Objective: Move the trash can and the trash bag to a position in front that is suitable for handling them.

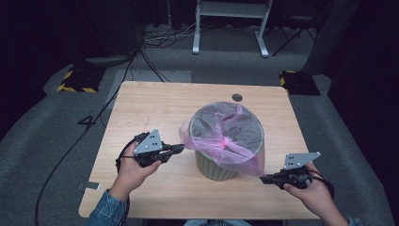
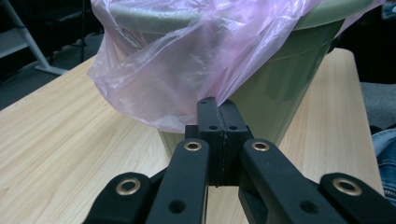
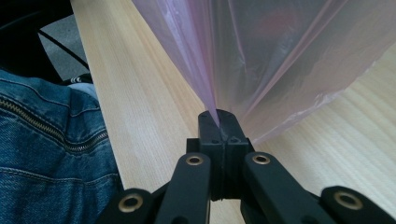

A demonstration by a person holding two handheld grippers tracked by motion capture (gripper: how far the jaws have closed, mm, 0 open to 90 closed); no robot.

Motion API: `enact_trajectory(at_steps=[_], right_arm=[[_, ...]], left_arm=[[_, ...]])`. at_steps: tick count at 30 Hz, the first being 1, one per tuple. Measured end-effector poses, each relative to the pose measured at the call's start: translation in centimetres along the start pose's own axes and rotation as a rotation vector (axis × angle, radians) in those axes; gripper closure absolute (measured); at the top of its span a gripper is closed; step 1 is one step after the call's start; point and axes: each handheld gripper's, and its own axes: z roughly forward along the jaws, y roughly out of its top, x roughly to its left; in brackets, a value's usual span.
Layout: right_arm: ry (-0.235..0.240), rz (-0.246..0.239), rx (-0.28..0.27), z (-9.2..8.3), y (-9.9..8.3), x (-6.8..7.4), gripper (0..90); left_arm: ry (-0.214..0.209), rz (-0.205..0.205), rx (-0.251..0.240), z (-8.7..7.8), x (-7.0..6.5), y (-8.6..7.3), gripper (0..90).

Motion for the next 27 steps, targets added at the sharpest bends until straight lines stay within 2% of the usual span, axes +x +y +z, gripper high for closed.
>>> enact_trajectory(at_steps=[5, 9, 15, 18, 20, 22, 27], right_arm=[[-0.001, 0.009, 0.036, 1.0, -0.6, -0.3, 90.0], [0.013, 0.033, 0.032, 1.5, -0.9, -0.6, 90.0], [-0.013, 0.016, 0.062, 2.2, -1.1, -0.3, 90.0], [-0.016, 0.034, 0.073, 2.7, -1.5, -0.8, 90.0], [-0.041, 0.038, 0.094, 3.0, -1.7, -1.0, 90.0], [-0.058, 0.049, 0.114, 3.3, -2.1, -1.2, 90.0], [-0.065, 0.101, 0.118, 3.4, -3.0, -2.2, 90.0]], left_arm=[[-0.015, 0.027, 0.006, -0.2, -0.5, 0.3, 90.0], [-0.019, 0.038, 0.012, -0.1, -0.9, 0.1, 90.0], [-0.027, 0.036, 0.005, -0.1, -1.2, -0.2, 90.0], [-0.026, 0.05, 0.021, 0.2, -1.4, -0.2, 90.0], [-0.014, 0.059, 0.046, 0.4, -1.4, -0.4, 90.0], [-0.015, 0.043, 0.059, 0.7, -1.1, -1.0, 90.0], [-0.008, -0.017, 0.082, 1.2, -0.1, -2.8, 90.0]])
